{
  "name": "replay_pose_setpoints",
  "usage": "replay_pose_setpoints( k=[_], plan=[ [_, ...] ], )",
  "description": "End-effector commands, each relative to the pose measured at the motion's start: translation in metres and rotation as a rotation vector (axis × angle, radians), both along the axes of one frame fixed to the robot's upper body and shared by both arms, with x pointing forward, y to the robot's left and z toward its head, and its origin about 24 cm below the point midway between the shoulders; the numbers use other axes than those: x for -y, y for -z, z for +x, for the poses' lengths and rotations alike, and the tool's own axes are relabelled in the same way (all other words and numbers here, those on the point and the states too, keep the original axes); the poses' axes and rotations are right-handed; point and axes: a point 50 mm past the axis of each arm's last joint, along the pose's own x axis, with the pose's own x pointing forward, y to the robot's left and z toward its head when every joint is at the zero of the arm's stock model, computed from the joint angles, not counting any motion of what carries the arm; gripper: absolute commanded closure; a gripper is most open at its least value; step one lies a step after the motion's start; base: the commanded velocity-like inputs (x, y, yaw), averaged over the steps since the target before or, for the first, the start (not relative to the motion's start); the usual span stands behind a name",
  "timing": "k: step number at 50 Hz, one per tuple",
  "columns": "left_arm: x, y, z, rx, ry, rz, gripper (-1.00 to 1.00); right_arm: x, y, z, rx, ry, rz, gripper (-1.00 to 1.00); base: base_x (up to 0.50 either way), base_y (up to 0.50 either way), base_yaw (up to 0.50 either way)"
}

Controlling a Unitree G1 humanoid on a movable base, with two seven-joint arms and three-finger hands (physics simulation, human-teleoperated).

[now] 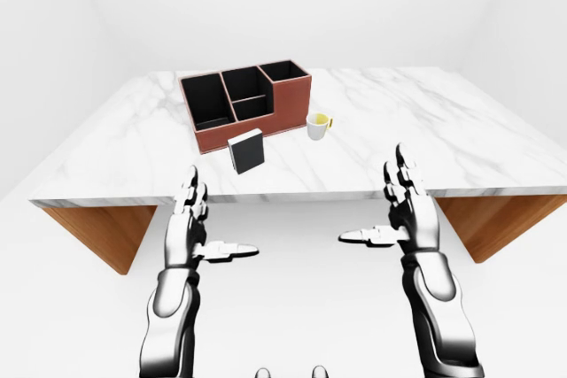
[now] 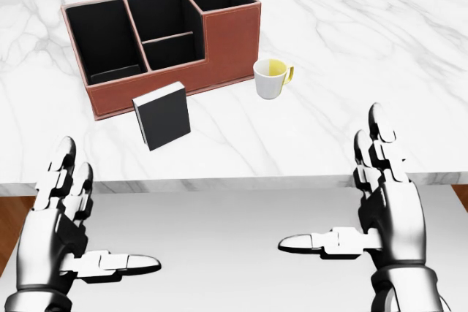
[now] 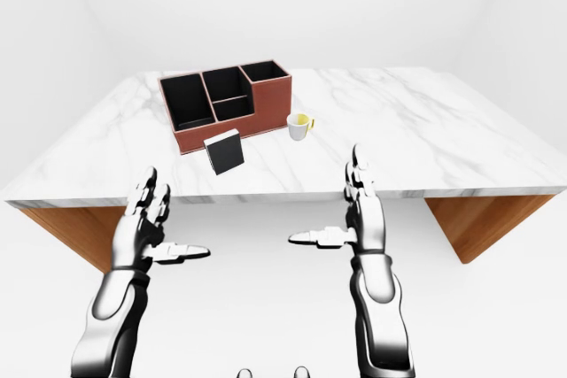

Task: Pick up the book and place it in the front compartment of the caddy.

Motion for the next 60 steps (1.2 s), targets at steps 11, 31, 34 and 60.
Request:
replay_pose_setpoints(
  k=[11,31,34,60],
  plan=[
    [-0.001,-0.041,-0.043,0.158,-0.022,0.022,-1.0,0.005,-0.063,-0.042,0.284,0.022,-0.053,-0.99,0.0,0.0,0.0],
    [-0.008,-0.066,-0.058,0.271,-0.043,0.018,-1.0,0.006,-0.056,-0.042,0.25,0.026,-0.056,-0.99,0.0,0.0,0.0],
    [-0.008,-0.07,-0.061,0.289,-0.044,0.021,-1.0,0.006,-0.054,-0.042,0.237,0.021,-0.059,-0.99,0.0,0.0,0.0],
    [-0.011,-0.074,-0.065,0.313,-0.042,0.008,-1.0,0.004,-0.052,-0.042,0.225,0.004,-0.063,-0.99,0.4,0.0,0.0]
  ],
)
